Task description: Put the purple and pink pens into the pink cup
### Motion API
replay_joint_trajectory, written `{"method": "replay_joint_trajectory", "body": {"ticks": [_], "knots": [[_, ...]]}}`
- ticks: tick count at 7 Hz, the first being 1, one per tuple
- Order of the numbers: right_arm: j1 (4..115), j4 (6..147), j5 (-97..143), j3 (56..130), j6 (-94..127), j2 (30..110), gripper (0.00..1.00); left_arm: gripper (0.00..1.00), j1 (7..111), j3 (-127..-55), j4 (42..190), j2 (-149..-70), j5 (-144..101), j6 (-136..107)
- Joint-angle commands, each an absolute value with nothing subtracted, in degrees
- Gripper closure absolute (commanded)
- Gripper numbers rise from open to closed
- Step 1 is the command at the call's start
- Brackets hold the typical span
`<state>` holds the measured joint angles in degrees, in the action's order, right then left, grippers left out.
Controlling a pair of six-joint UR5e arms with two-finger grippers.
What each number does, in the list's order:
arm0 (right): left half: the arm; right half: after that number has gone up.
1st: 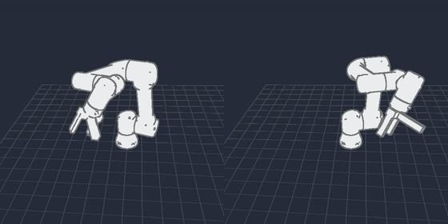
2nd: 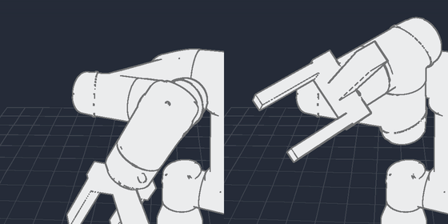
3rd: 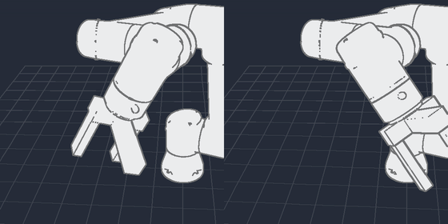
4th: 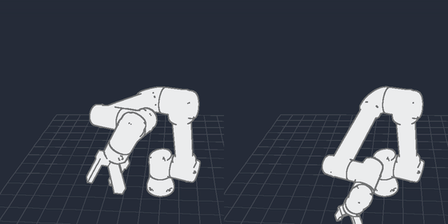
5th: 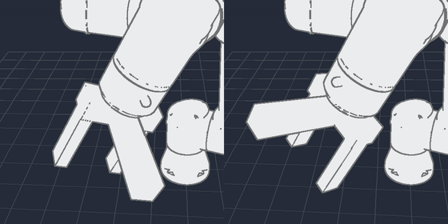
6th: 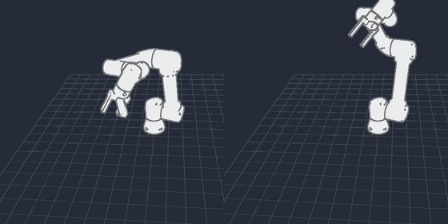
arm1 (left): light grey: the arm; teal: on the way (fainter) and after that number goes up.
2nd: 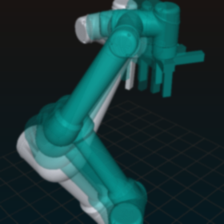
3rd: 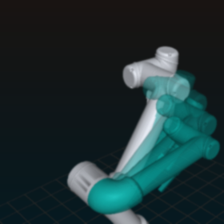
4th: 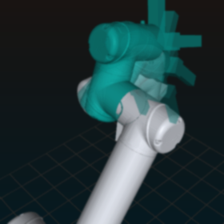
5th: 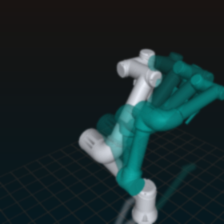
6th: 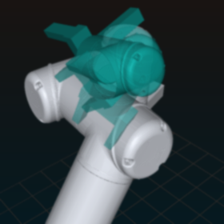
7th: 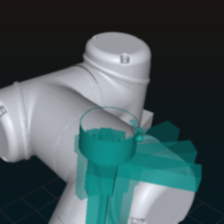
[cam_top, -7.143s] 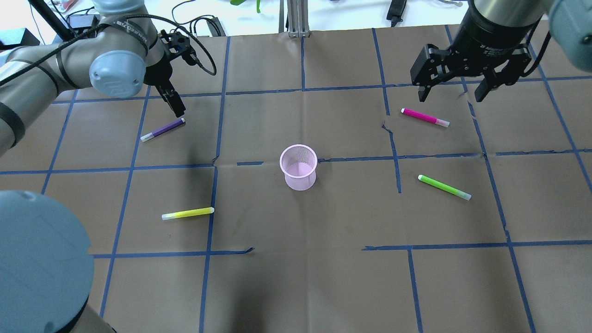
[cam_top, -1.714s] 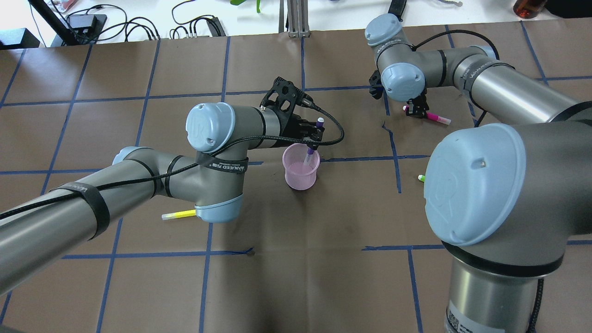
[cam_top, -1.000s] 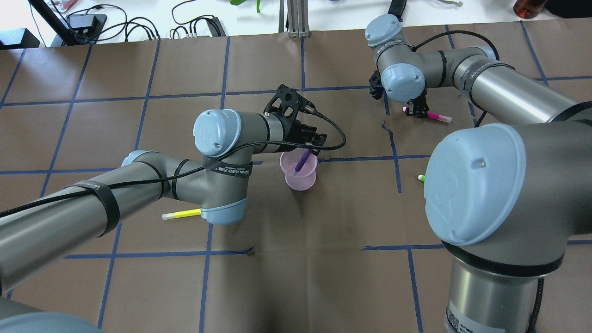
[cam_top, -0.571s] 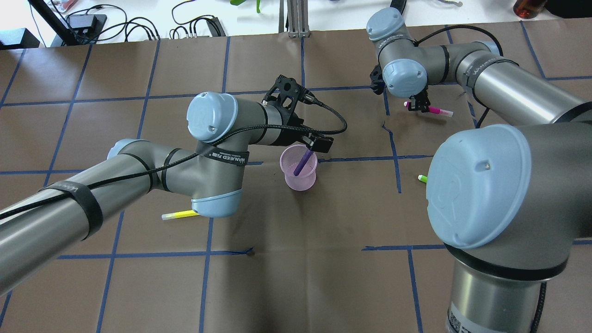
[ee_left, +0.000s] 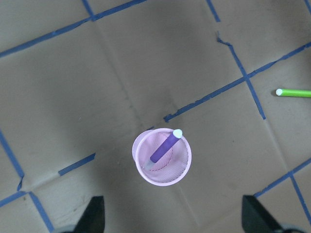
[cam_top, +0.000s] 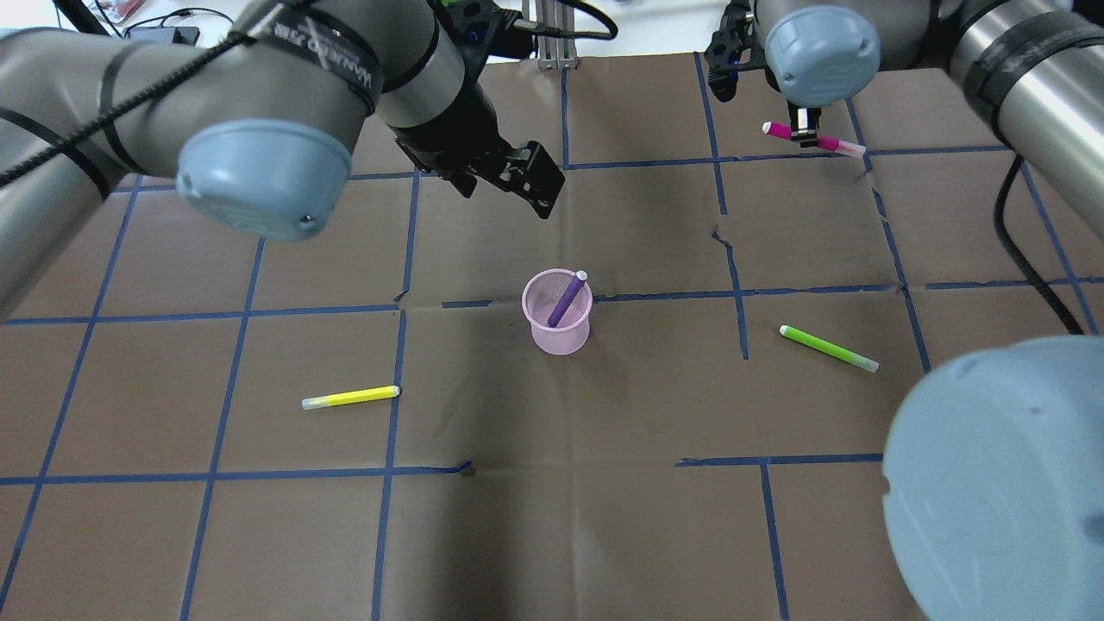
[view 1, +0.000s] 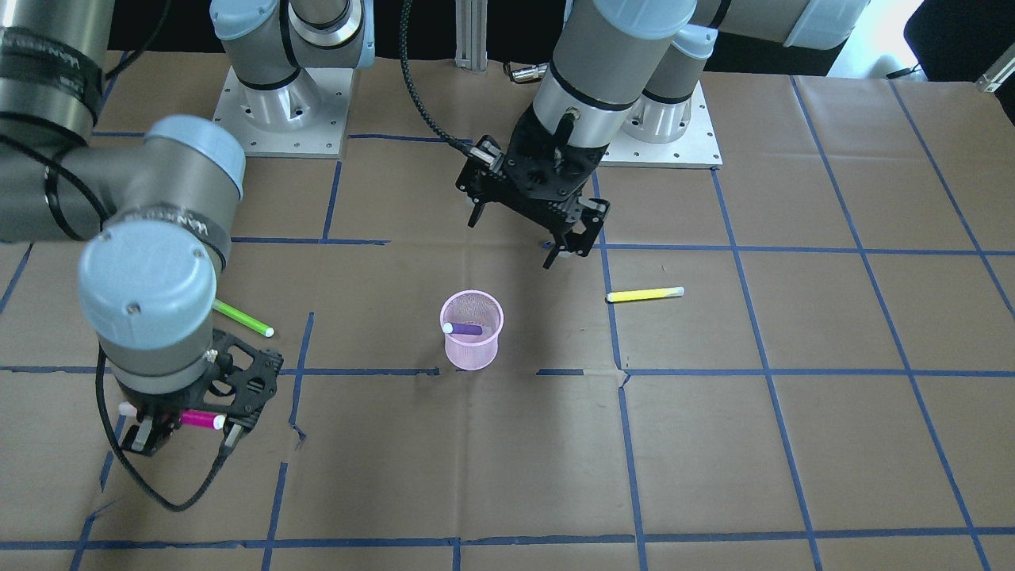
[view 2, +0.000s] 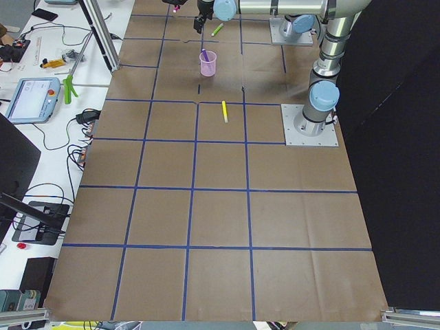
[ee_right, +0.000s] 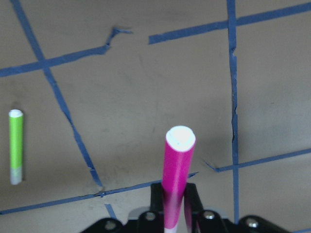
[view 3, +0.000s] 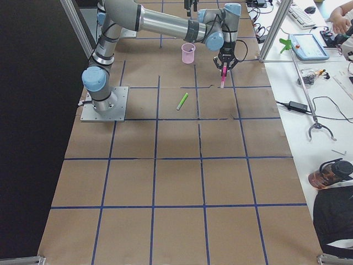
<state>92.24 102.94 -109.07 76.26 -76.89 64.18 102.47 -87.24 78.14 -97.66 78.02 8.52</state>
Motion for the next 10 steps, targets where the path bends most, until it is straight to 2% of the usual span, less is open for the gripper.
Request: {"method": "replay_joint_trajectory", "body": {"ticks": [1,3,5,6,10], "knots": [[92.02,95.31,-99.80,76.03,-78.66,72.91,0.98,0.02,94.62,-84.03,90.11,-96.43,81.91,-0.07],[92.11,90.12,-96.07,76.29,-78.57,78.37,0.98,0.02,91.06,-83.76,93.43,-94.67,86.10,-3.93],[92.89,87.90,-93.88,76.90,-77.96,79.98,0.98,0.02,90.79,-84.47,95.79,-90.20,86.65,-3.53],[93.51,87.37,-91.17,77.43,-77.79,80.33,0.98,0.02,89.92,-83.16,95.37,-92.18,86.92,-3.78],[108.60,96.73,-89.03,82.43,-59.37,79.72,0.98,0.02,90.26,-85.86,89.21,-91.85,87.10,-3.34]]}}
